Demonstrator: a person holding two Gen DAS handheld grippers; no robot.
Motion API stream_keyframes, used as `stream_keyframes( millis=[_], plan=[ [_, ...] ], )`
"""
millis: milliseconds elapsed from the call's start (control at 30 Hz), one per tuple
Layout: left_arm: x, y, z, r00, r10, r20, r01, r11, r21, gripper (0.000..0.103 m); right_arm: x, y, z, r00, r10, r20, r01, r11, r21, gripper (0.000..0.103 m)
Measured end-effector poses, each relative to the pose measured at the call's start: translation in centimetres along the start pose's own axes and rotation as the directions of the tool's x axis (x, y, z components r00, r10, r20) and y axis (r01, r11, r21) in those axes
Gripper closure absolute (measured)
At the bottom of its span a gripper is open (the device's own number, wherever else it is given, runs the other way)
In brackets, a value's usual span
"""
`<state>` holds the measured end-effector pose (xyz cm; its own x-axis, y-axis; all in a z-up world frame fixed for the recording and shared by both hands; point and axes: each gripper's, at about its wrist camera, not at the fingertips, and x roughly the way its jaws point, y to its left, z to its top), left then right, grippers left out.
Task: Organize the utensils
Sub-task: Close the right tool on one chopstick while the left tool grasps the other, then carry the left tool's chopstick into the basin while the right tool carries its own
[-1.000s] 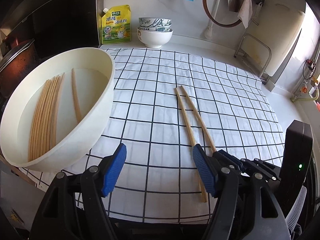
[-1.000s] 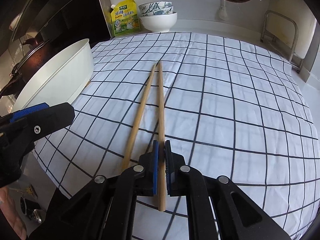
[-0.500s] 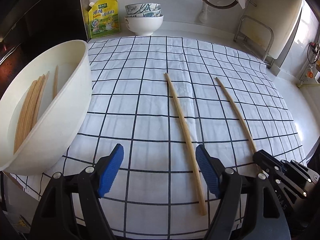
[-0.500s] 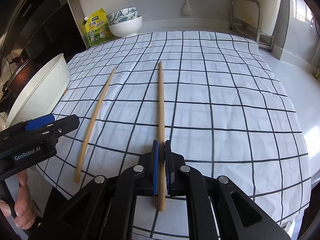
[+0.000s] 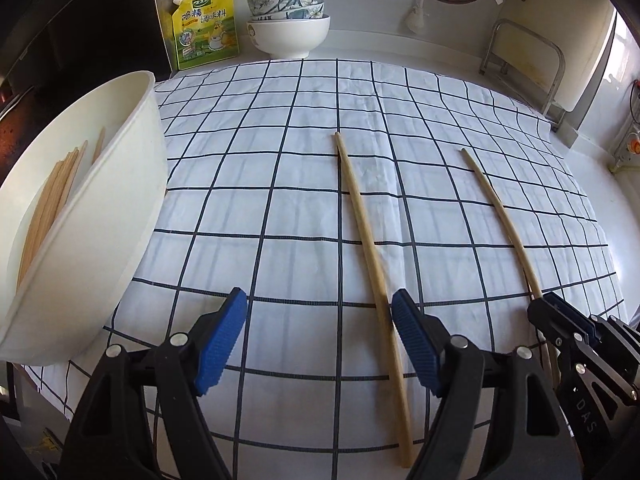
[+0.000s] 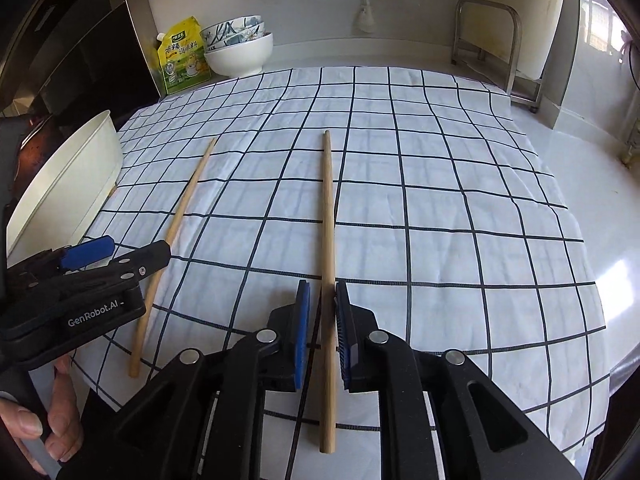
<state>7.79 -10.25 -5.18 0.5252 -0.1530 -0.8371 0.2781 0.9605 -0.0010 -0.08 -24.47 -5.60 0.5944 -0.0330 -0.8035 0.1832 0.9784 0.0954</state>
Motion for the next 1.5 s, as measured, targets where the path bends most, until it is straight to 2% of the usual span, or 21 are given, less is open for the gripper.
stream_keyframes(
  millis=[333, 400, 467, 500, 567, 633, 1033, 1500],
  plan=[
    [0.6, -0.4, 0.4, 1.0, 0.016, 0.007, -0.016, 1.0, 0.005, 0.032, 0.7, 0.6, 0.4, 0.999, -0.046, 0.023, 0.046, 0.998, -0.037, 0.091],
    [0.5, -0.6, 0.4, 1.0, 0.011, 0.017, -0.012, 1.0, 0.014, 0.039, 0.8, 0.8, 0.3, 0.998, -0.056, 0.029, 0.058, 0.997, -0.051, 0.091],
    [0.2, -0.9, 0.3, 1.0, 0.0, 0.022, -0.001, 1.0, 0.029, 0.06, 0.8, 0.9, 0.3, 0.997, -0.064, 0.032, 0.066, 0.996, -0.056, 0.091],
    [0.1, -1.2, 0.2, 1.0, -0.008, 0.023, 0.007, 0.999, 0.038, 0.065, 0.8, 0.9, 0.3, 0.997, -0.069, 0.034, 0.071, 0.996, -0.055, 0.093],
    [0.0, -1.5, 0.2, 1.0, -0.018, 0.019, 0.017, 0.999, 0.051, 0.089, 0.8, 0.9, 0.3, 0.996, -0.076, 0.038, 0.078, 0.996, -0.054, 0.096],
    [0.0, -1.6, 0.2, 1.0, -0.025, 0.01, 0.024, 0.998, 0.052, 0.095, 0.8, 0.8, 0.3, 0.997, -0.073, 0.038, 0.075, 0.996, -0.05, 0.096],
    [-1.1, -0.4, -0.3, 0.996, -0.084, -0.035, 0.085, 0.996, 0.015, 0.096, -0.2, 0.5, 0.2, 0.999, 0.035, 0.037, -0.036, 0.999, 0.026, 0.097],
    [-5.5, 2.8, 0.6, 0.993, -0.104, 0.059, 0.105, 0.994, -0.006, 0.096, -2.7, 3.2, 1.7, 0.992, 0.08, 0.092, -0.082, 0.997, 0.014, 0.097]
  ],
)
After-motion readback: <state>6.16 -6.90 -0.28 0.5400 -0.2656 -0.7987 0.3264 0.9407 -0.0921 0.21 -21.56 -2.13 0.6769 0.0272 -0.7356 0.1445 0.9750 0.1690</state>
